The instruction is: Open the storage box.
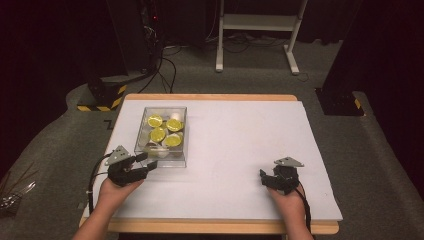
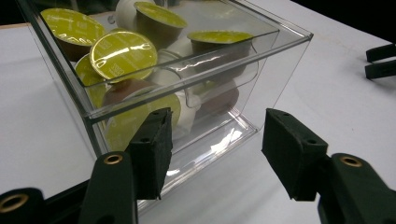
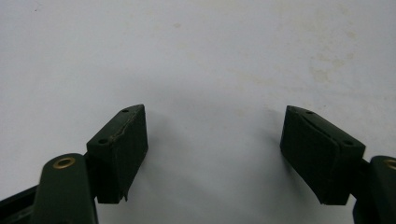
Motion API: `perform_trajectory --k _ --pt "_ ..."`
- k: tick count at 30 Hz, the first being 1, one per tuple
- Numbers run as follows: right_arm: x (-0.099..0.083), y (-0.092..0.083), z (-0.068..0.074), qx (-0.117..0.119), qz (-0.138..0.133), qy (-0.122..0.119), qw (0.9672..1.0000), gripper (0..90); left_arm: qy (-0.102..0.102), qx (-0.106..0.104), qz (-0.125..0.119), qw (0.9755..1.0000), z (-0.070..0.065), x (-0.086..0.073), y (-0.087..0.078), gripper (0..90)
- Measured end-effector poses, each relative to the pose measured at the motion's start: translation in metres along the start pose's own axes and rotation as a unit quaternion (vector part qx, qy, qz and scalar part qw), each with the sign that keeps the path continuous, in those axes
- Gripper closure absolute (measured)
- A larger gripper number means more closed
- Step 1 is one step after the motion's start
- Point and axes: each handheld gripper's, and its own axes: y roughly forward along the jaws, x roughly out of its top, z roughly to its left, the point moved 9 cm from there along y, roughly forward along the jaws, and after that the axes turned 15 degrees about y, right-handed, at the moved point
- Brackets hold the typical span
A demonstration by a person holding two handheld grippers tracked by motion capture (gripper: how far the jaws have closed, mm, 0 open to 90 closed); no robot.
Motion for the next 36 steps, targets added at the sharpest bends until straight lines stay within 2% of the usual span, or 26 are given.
perform_trajectory --k 10,14,18,21,24,32,36 --pt "0.0 0.0 0.0 0.0 0.0 0.002 1.0 23.4 -0.007 -0.005 0.0 1.0 0.001 0.0 0.009 37.1" --pt "0.0 0.0 0.0 0.001 0.0 0.0 1.0 23.4 0.001 -0.017 -0.005 0.9998 0.001 0.004 0.014 34.8" --pt "0.0 0.0 0.0 0.0 -0.001 -0.001 1.0 23.5 0.002 -0.017 -0.013 0.9998 0.001 0.005 0.016 38.1" --pt "0.0 0.0 0.0 0.0 0.0 -0.001 1.0 23.6 0.017 -0.019 -0.016 0.9995 -0.001 0.004 0.017 36.0" --pt "0.0 0.0 0.0 0.0 0.0 -0.001 1.0 23.6 0.017 -0.023 -0.022 0.9994 -0.001 0.004 0.017 35.6" --pt "-0.001 0.0 0.001 0.0 0.0 0.001 1.0 23.9 0.001 -0.041 -0.042 0.9983 -0.003 0.006 0.017 34.5" --pt "0.0 0.0 0.001 0.0 -0.001 0.001 1.0 24.0 -0.004 -0.037 -0.048 0.9982 -0.003 0.006 0.018 34.2"
